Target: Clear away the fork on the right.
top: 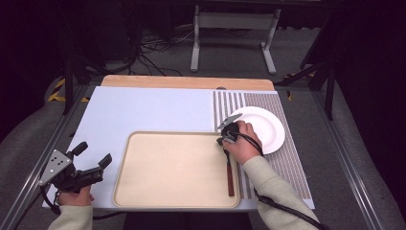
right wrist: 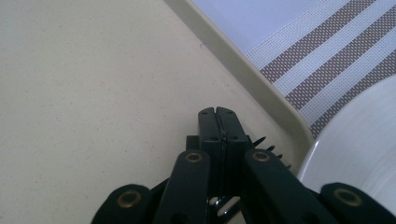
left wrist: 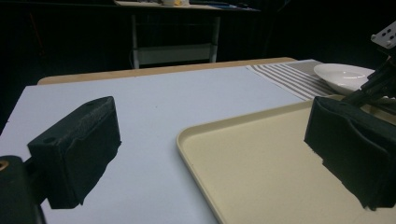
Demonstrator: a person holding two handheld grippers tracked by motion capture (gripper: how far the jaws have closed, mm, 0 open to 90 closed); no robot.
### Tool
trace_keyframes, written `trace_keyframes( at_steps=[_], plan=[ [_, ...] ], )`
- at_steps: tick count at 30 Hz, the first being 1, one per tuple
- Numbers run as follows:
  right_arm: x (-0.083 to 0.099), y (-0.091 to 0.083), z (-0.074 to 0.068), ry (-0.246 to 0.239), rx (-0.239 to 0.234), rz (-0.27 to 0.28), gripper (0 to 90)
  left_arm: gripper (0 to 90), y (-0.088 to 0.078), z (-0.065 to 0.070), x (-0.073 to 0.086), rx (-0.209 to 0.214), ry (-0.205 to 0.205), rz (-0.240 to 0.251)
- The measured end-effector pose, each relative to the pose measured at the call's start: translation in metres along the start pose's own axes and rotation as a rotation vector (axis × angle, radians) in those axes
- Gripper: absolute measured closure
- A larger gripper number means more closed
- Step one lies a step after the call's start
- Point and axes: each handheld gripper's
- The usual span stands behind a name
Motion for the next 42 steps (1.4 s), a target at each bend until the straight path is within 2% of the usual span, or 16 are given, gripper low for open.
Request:
trace_keyframes(
  at_steps=[5,8,12,16,18,23,26,29,36,42],
  plan=[
    [0.0,-0.004,0.0,0.004,-0.008,0.025,89.4,3.9,0.0,0.0,0.0,0.001,0.0,0.001],
    [-0.002,-0.009,-0.001,0.012,-0.02,0.045,81.6,3.9,0.0,0.0,0.0,0.001,0.0,0.0],
    [-0.004,-0.018,-0.003,0.036,-0.046,0.107,61.2,3.9,0.0,0.0,0.0,-0.001,-0.005,-0.001],
    [-0.005,-0.03,-0.007,0.031,-0.053,0.185,37.5,4.0,0.0,0.0,0.0,0.001,-0.003,-0.003],
    [-0.006,-0.034,-0.008,0.019,-0.053,0.219,31.3,4.0,0.0,0.0,0.001,0.001,-0.004,-0.004],
    [-0.005,-0.048,-0.011,0.002,-0.06,0.281,24.0,4.0,-0.001,0.0,0.0,-0.001,-0.001,-0.003],
    [-0.003,-0.058,-0.014,-0.041,-0.066,0.33,18.3,4.0,0.0,0.001,0.0,0.0,-0.003,-0.003],
    [0.003,-0.067,-0.015,-0.054,-0.066,0.366,18.2,4.0,0.0,0.001,0.0,-0.001,-0.004,-0.003],
    [0.024,-0.091,-0.013,-0.046,-0.055,0.484,16.5,4.0,0.0,0.001,0.0,0.0,-0.002,-0.005],
    [0.058,-0.108,-0.004,-0.011,-0.064,0.617,16.1,3.9,0.0,0.001,0.0,-0.002,-0.001,-0.005]
  ],
)
Point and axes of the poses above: each handheld gripper's, and its own axes: y roughly forward along the jaws, x roughly out of its underside, z roughly to its right, and after that the axes turned 4 degrees about y, right-handed
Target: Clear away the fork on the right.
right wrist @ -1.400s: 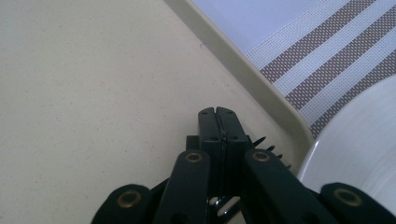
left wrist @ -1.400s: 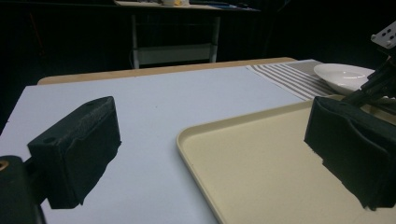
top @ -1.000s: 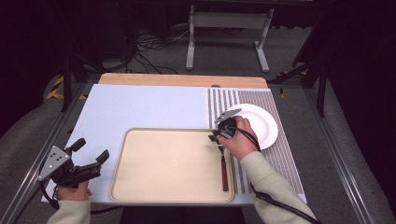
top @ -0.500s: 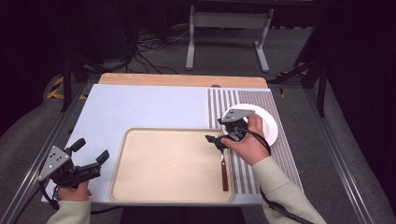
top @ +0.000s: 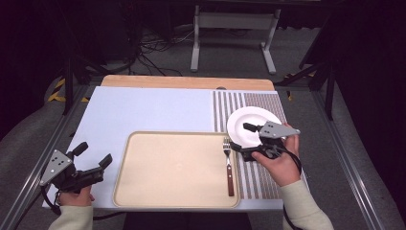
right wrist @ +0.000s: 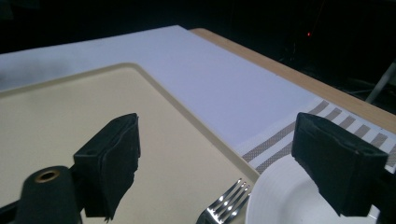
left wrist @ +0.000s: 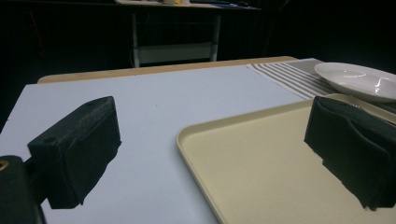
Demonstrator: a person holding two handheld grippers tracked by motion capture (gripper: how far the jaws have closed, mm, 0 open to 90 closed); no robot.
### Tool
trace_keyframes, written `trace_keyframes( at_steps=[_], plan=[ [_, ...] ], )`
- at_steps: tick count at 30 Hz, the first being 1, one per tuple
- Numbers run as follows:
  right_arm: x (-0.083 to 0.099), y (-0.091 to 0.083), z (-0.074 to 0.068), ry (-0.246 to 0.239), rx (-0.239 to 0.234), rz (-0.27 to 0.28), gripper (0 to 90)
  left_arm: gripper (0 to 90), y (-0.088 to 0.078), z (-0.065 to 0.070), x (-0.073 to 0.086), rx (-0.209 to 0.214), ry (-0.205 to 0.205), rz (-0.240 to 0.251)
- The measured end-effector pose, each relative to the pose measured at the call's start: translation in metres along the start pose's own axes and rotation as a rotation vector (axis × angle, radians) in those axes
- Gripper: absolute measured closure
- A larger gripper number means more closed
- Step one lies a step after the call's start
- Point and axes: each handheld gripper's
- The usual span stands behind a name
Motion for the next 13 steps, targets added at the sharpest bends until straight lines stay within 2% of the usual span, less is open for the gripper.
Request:
trace_keyframes(
  at_steps=[2,5,7,12,13],
  plan=[
    [0.004,-0.004,0.001,0.009,0.002,0.015,16.1,4.0,0.0,0.0,0.0,0.0,0.0,0.001],
    [0.027,-0.022,0.006,0.041,0.004,0.071,16.1,3.9,0.001,0.001,0.0,0.0,-0.005,0.002],
    [0.037,-0.029,0.009,0.055,0.007,0.087,16.1,3.9,0.001,0.001,0.001,-0.001,-0.004,-0.003],
    [0.059,-0.041,0.015,0.091,0.031,0.136,16.1,3.4,0.002,0.001,0.002,0.0,-0.005,-0.004],
    [0.059,-0.041,0.015,0.091,0.031,0.136,16.1,2.9,0.002,0.001,0.002,0.0,-0.005,-0.004]
  ],
)
Point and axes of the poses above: each handheld gripper's, and its own axes: y roughly forward along the jaws, x roughly out of its underside, z roughly to its right, and after that the axes turned 4 degrees about y, right-handed
